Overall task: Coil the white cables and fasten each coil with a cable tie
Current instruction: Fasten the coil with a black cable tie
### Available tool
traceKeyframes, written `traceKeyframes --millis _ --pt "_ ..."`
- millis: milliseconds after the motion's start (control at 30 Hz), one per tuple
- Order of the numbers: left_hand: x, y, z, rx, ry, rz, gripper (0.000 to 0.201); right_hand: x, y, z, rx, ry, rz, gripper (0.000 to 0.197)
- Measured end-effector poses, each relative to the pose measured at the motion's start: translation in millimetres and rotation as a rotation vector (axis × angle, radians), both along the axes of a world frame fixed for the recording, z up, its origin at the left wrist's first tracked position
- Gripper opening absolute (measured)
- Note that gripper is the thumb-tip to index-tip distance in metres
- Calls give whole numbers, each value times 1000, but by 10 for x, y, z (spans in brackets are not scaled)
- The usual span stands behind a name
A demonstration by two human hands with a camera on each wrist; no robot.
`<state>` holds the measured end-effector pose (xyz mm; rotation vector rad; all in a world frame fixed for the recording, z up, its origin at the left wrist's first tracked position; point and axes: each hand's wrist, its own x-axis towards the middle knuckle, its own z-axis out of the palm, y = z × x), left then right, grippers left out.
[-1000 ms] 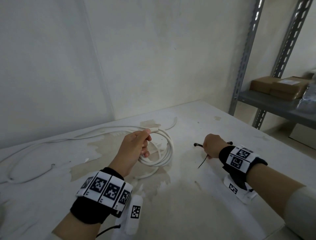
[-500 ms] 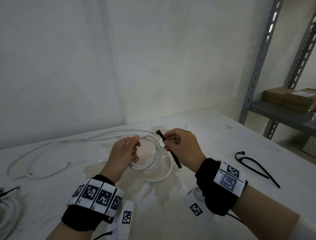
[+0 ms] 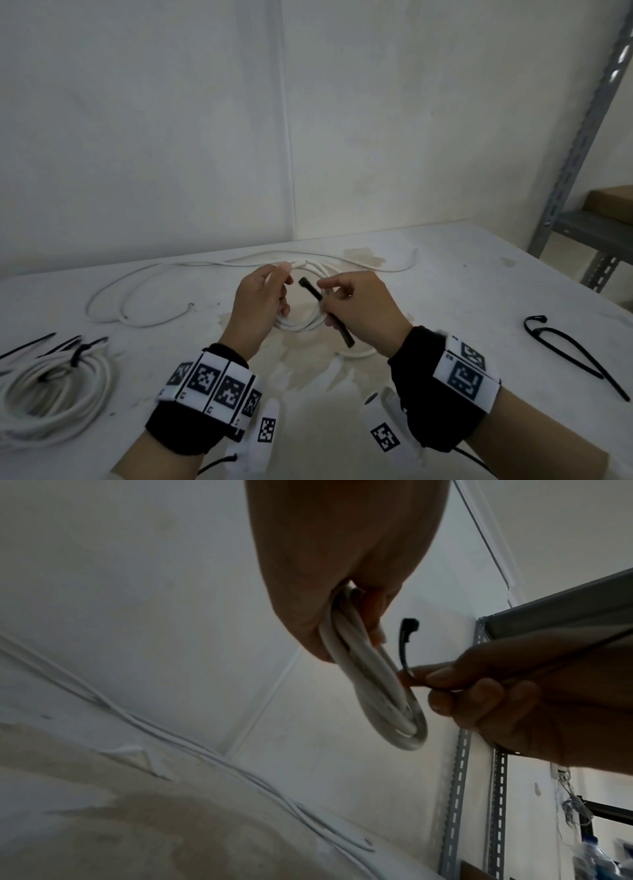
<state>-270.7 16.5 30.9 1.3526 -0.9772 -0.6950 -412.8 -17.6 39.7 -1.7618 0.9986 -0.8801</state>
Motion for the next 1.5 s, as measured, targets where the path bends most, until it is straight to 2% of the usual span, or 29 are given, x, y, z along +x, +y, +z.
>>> traceKeyframes --millis 100,167,233,400,467,567,667,733,833,933,1033,1167,1333,1500 --pt "-29 39 -22 -71 -68 24 23 84 25 -3 32 -12 -91 18" --pt "-65 68 -31 -125 -126 24 8 136 25 -3 41 -40 -149 24" --pt "-93 87 -46 -139 -139 22 14 176 21 -13 41 -78 -181 30" --pt "-124 75 -82 -81 -119 4 32 206 64 -17 49 -177 -207 30" --pt "-148 61 -88 -47 -104 -23 30 214 88 -10 63 -248 -192 29" --pt "-167 42 -56 -38 -20 -67 15 204 109 -3 89 -375 -160 29" --pt "-154 46 -15 -47 69 -94 19 165 97 -3 107 -421 -79 19" --pt "-128 53 8 -53 136 -107 20 125 67 -16 85 -406 20 18" --pt "-92 57 20 -58 219 -133 20 43 56 -51 -18 -344 149 34" --pt "-103 53 19 -60 253 -156 21 -3 93 -51 -156 -281 188 25" --pt "-128 51 24 -58 277 -162 21 -20 102 -41 -220 -310 198 18" --pt "-164 71 44 -42 276 -162 20 -38 128 -10 -160 -376 175 12" --pt "-224 103 38 -36 257 -157 19 -15 121 26 -84 -341 106 27" --pt "-250 104 29 -38 224 -172 20 -18 109 75 -49 -287 34 28"
